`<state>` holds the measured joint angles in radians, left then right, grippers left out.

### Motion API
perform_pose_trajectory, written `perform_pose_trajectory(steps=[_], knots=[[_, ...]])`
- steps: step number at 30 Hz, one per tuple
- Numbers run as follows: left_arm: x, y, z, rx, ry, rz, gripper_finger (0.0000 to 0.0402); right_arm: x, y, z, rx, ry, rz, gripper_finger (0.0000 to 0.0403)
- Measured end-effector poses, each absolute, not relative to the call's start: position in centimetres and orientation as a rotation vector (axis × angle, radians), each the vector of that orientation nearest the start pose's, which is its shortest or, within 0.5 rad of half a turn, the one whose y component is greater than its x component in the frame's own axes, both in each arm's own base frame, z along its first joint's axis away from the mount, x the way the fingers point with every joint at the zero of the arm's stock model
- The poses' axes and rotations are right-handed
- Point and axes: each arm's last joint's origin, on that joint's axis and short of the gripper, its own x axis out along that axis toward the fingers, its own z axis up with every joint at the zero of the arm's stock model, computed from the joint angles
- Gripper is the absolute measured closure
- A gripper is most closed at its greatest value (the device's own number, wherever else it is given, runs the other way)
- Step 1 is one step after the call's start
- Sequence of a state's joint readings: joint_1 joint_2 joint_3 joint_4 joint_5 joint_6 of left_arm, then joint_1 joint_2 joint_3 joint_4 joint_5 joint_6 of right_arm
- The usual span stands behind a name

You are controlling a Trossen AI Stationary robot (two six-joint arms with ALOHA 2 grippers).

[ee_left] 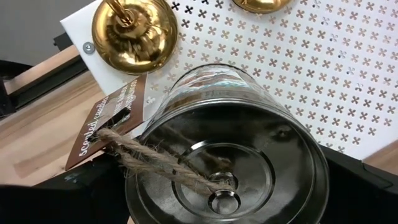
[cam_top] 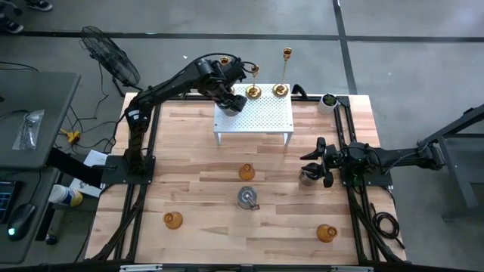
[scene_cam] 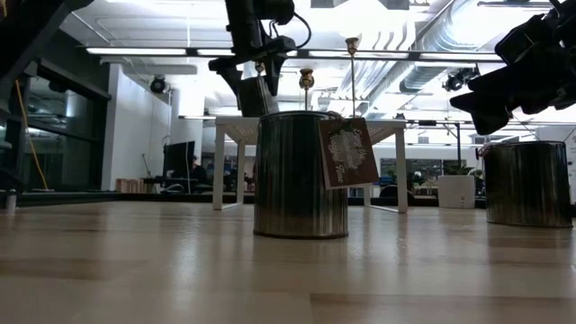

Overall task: Pick & Place candle stick holders
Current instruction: Put the middle left scented candle on the shelf, then put the left scented candle on the shelf

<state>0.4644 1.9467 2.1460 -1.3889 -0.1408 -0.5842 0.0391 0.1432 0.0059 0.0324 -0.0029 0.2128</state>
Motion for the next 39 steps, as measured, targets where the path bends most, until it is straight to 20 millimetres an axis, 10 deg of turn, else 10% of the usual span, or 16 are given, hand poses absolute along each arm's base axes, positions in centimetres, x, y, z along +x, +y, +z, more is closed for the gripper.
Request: perform_pose_trajectory(steps=[20, 39], knots=[[33.6, 17.3, 37.1, -0.687, 0.983, 0.908, 0.0002, 10.6, 0.4, 15.7, 0.211, 0.108, 0.031, 0.0224], [31.9, 13.1, 41.2, -0.417, 0.895, 0.911, 0.0002, 10.6, 0.4, 15.7, 0.211, 0.109, 0.031, 0.0224]])
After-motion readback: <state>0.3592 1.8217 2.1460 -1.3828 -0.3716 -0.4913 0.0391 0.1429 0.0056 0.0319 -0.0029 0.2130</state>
